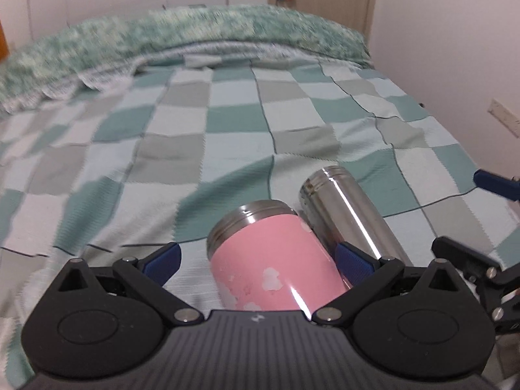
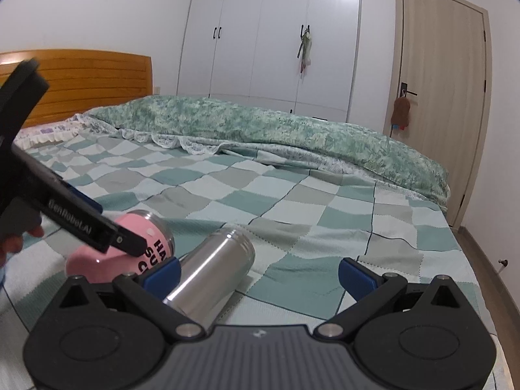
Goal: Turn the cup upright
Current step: 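Close the left gripper around the pink cup's body, then lift the pink cup with the left gripper and tilt its opening upward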
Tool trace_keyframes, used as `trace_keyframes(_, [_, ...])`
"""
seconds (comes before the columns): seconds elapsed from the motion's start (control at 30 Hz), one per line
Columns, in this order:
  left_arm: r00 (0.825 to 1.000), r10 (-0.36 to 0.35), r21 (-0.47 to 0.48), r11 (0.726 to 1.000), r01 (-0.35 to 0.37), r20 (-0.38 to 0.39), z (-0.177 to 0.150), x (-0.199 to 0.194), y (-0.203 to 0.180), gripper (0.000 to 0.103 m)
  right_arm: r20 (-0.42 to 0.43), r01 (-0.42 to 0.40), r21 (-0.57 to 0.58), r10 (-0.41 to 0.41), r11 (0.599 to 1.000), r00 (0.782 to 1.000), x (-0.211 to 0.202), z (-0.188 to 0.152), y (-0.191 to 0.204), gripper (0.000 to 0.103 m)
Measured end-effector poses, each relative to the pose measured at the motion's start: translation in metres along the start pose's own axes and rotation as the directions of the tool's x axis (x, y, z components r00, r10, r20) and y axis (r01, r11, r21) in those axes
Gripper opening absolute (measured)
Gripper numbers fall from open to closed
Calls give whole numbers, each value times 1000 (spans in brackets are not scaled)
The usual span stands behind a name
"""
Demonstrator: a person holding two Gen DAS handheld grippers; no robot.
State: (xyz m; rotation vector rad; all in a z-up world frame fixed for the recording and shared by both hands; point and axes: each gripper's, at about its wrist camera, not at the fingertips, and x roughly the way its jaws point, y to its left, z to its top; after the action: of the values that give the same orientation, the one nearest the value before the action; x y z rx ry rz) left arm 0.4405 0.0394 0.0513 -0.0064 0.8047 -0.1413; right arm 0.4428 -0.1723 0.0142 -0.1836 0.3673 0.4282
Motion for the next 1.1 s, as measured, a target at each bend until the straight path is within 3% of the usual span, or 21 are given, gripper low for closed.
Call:
trace_keyframes(0.2, [992, -107, -46, 994, 104, -74, 6, 17, 10, 103, -21, 12, -19, -12, 1000, 1000, 6, -2, 4, 103])
trace_keyframes(0.53, [977, -124, -108, 988, 107, -171, 5, 37, 3, 102, -26, 0, -16, -1, 1000, 1000, 6, -3, 4, 103])
trace_keyframes(0.63, [976, -137, -158, 981, 110, -170, 3, 40, 7, 98, -25, -7, -7, 7, 1000, 1000, 7, -4, 2, 103])
trace_keyframes(1.1, [990, -109, -158, 983, 94, -86, -3, -6, 1, 91, 19, -30, 1, 30, 1000, 999, -26, 1, 4, 103])
